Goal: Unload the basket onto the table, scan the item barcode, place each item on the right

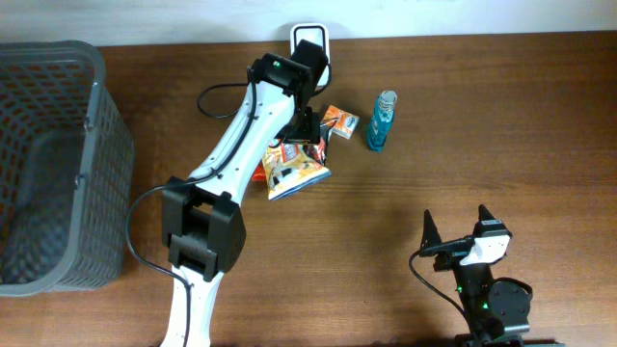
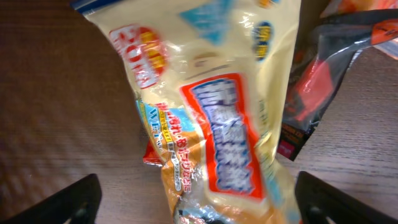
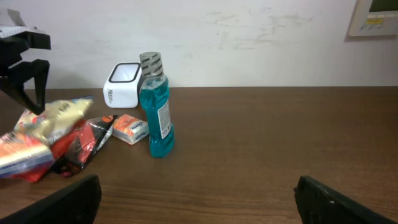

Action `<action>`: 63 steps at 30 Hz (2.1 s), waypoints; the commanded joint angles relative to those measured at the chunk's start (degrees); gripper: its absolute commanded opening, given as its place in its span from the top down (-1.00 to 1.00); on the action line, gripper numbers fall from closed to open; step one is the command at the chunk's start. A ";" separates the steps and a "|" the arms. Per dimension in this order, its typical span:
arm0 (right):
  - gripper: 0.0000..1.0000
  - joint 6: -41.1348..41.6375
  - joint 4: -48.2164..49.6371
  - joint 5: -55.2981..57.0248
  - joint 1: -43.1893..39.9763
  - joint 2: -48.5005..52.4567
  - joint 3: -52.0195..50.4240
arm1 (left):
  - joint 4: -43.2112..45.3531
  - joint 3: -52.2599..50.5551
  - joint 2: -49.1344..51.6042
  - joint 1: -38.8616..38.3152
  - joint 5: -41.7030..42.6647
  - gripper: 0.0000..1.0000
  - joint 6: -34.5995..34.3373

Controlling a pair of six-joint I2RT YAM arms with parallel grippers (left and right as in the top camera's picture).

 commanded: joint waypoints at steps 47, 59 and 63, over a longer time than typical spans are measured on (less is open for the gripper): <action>-0.97 0.20 -0.13 0.48 0.42 -0.26 -0.46 | -17.27 0.74 -28.72 20.28 6.23 -0.98 8.13; -0.97 0.20 -0.13 0.48 0.42 -0.26 -0.46 | -17.31 0.74 -28.72 20.28 6.21 -0.98 8.17; -0.97 0.20 -0.15 0.48 0.42 -0.26 -0.46 | -17.31 0.74 -28.72 20.28 6.21 -0.98 8.17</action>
